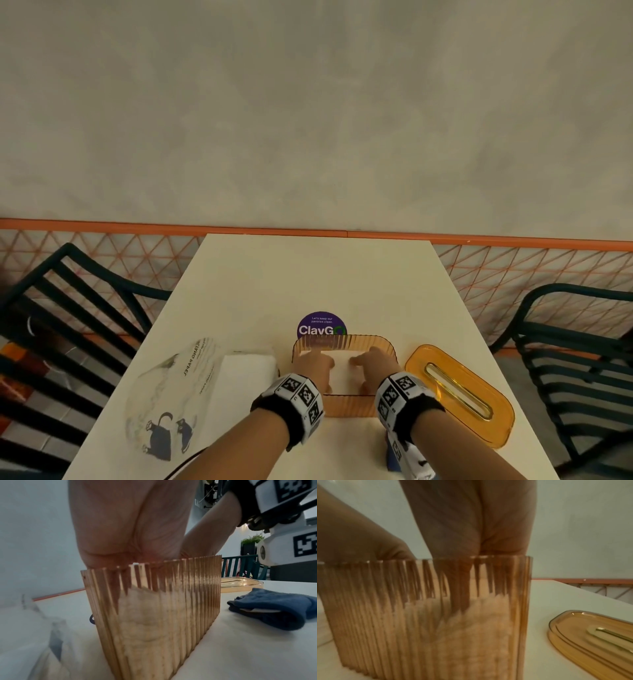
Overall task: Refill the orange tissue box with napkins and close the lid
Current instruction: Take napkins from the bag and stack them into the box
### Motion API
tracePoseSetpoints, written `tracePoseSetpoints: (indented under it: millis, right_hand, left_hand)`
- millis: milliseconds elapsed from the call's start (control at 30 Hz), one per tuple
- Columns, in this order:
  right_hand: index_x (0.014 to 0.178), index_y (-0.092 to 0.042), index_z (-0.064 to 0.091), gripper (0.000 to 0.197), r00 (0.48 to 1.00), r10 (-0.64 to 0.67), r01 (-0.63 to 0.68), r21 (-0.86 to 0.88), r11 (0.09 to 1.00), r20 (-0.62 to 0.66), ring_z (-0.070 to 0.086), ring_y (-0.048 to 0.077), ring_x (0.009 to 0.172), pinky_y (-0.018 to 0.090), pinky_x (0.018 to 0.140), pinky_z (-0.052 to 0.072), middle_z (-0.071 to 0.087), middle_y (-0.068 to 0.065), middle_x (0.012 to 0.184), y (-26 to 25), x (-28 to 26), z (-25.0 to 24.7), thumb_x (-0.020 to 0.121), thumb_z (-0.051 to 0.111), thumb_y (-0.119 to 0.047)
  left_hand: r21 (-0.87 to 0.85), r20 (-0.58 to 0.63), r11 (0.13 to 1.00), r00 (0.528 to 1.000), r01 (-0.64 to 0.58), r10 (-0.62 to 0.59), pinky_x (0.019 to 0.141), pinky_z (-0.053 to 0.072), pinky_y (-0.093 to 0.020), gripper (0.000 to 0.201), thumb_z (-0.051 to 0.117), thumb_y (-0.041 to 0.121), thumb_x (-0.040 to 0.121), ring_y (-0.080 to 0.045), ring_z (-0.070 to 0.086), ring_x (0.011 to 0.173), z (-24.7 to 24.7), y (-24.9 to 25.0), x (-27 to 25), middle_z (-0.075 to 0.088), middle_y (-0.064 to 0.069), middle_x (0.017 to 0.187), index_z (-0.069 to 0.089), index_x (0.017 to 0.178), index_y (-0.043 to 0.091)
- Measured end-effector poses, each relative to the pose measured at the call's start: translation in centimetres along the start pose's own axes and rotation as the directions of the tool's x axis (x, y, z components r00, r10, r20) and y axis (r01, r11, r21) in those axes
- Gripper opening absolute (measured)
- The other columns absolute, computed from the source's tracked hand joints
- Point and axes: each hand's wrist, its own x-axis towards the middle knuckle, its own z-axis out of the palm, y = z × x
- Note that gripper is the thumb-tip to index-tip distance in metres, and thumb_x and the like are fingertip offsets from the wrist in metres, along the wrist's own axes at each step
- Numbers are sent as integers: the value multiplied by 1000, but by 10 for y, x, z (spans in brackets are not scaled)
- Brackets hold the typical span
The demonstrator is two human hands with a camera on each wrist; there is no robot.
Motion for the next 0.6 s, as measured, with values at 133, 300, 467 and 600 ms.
tracePoseSetpoints:
  millis: [133,300,467,600]
  right_hand:
    - [140,-27,42,50,998,-34,29,-99,995,-49,36,28,130,36,106,39,47,7,134,2,-3,-2,92,56,-22]
    - [137,-27,42,47,912,-31,71,83,994,-410,40,19,124,30,100,45,46,1,132,17,-20,-6,91,55,-30]
    - [148,-15,12,66,911,189,-89,272,958,-367,59,24,105,25,80,54,33,14,139,25,-19,7,93,50,-13]
    - [146,-9,14,63,925,262,-171,315,934,-275,58,30,106,25,74,49,36,16,137,23,-16,13,91,45,-1]
  left_hand:
    - [-110,-198,993,980,-43,20,102,40,-32,36,53,15,93,-24,46,126,-3,0,-16,47,-6,136,53,129,14]
    - [-371,-517,913,778,171,-356,84,46,-26,20,43,22,96,-14,49,103,-10,-60,-49,55,-2,115,58,109,16]
    - [-383,-125,713,732,587,-669,100,41,-39,47,45,39,95,-29,38,129,18,-114,-59,40,-11,137,43,130,7]
    - [-419,42,624,701,660,-712,102,44,-40,60,57,46,88,-31,50,123,38,-122,-56,52,-14,133,48,127,2]
